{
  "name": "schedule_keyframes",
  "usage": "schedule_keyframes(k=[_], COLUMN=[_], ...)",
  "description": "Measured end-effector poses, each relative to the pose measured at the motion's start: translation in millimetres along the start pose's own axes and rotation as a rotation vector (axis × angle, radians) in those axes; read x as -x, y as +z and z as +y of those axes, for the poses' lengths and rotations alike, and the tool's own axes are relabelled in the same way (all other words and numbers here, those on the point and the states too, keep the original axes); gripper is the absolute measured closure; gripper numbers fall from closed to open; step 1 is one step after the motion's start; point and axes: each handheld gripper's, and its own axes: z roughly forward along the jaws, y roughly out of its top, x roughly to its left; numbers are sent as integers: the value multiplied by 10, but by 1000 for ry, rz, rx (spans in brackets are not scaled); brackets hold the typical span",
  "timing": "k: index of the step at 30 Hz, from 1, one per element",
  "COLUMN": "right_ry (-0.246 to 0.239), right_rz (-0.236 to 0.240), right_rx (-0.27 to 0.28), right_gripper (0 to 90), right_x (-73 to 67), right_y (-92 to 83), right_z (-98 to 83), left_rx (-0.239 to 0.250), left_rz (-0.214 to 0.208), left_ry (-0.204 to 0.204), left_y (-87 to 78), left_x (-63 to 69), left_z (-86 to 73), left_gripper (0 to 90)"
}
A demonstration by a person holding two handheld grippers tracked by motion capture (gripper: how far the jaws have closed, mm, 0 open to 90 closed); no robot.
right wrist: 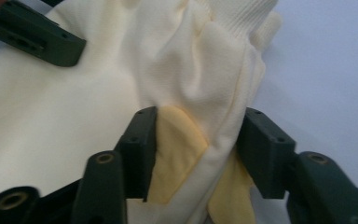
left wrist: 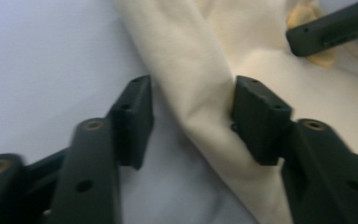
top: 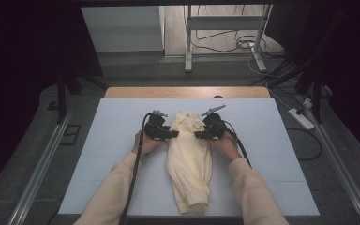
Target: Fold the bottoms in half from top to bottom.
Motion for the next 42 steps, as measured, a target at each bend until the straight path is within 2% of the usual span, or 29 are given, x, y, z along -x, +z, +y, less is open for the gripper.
schedule_keyframes(k=[6, 9, 13, 17, 27, 36, 42], right_ry=[3, -3, -10, -39, -76, -102, -111], right_rz=[46, 51, 59, 47, 34, 6, 2], right_rx=[1, 3, 2, -5, 32, 80, 86], right_gripper=[669, 690, 707, 718, 721, 723, 723], right_x=[-9, -13, -13, -35, -64, -85, -106], right_y=[-3, -7, -25, -63, -218, -426, -453], right_z=[-5, -8, -7, 13, 77, 190, 209], left_rx=[-7, -11, -9, 1, 50, 92, 93], left_rz=[-33, -26, -17, -18, -17, -25, -26], left_ry=[1, 17, 33, 48, 104, 122, 125], left_y=[13, 1, -17, -56, -231, -370, -395], left_x=[41, 60, 76, 93, 171, 226, 229], left_z=[-10, -7, -3, 8, 103, 214, 219], left_gripper=[749, 794, 810, 815, 821, 824, 825])
